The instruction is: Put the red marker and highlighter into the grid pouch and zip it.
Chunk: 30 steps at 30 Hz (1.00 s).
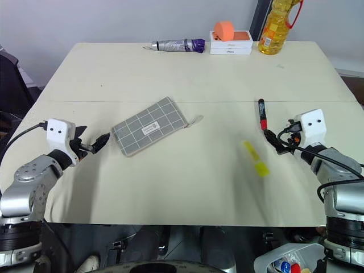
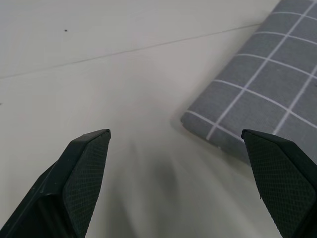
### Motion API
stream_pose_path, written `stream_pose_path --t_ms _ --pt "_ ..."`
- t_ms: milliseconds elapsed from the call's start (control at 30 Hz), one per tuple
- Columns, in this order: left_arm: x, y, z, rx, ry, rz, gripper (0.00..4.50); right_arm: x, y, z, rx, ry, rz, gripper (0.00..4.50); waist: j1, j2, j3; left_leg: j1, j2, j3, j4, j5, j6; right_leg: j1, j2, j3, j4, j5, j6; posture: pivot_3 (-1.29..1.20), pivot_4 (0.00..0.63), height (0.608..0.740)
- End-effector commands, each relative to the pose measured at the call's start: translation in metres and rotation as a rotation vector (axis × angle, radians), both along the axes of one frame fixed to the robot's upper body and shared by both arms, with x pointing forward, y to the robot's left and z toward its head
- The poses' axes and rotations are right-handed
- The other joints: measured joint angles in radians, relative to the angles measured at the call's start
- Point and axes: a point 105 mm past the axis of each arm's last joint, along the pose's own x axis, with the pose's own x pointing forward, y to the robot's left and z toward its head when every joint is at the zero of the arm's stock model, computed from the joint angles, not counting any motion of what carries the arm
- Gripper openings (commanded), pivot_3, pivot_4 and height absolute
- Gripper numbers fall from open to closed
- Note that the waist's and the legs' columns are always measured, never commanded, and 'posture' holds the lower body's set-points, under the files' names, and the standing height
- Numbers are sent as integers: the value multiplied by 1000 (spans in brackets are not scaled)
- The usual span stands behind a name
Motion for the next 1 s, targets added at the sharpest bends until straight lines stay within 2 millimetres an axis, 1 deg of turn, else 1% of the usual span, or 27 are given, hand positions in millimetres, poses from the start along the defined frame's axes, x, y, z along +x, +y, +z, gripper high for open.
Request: stream_pose_path --t_ms 33,167,400,800,900,1000 --pt "-3 4 23 2 -82 4 4460 5 3 13 3 -61 21 4500 0 0 0 0 0 0 0 0 0 0 0 0 0 0 0 0 150 740" --pt "-4 9 25 7 -91 31 4460 6 2 11 2 -56 23 4500 0 0 0 0 0 0 0 0 0 0 0 0 0 0 0 0 150 740" --pt "-11 10 13 31 -37 7 4460 6 0 10 0 -50 27 4500 -2 0 0 0 0 0 0 0 0 0 0 0 0 0 0 0 150 740" --pt "-15 17 12 27 -31 11 4460 4 2 9 3 -37 58 4500 0 0 0 0 0 0 0 0 0 0 0 0 0 0 0 0 150 740" --pt "-16 16 12 19 -27 4 4460 5 5 10 3 -39 68 4500 -1 0 0 0 0 0 0 0 0 0 0 0 0 0 0 0 150 740" --pt "-17 15 11 36 -21 -6 4460 7 11 13 -1 -48 94 4500 -1 0 0 0 0 0 0 0 0 0 0 0 0 0 0 0 150 740"
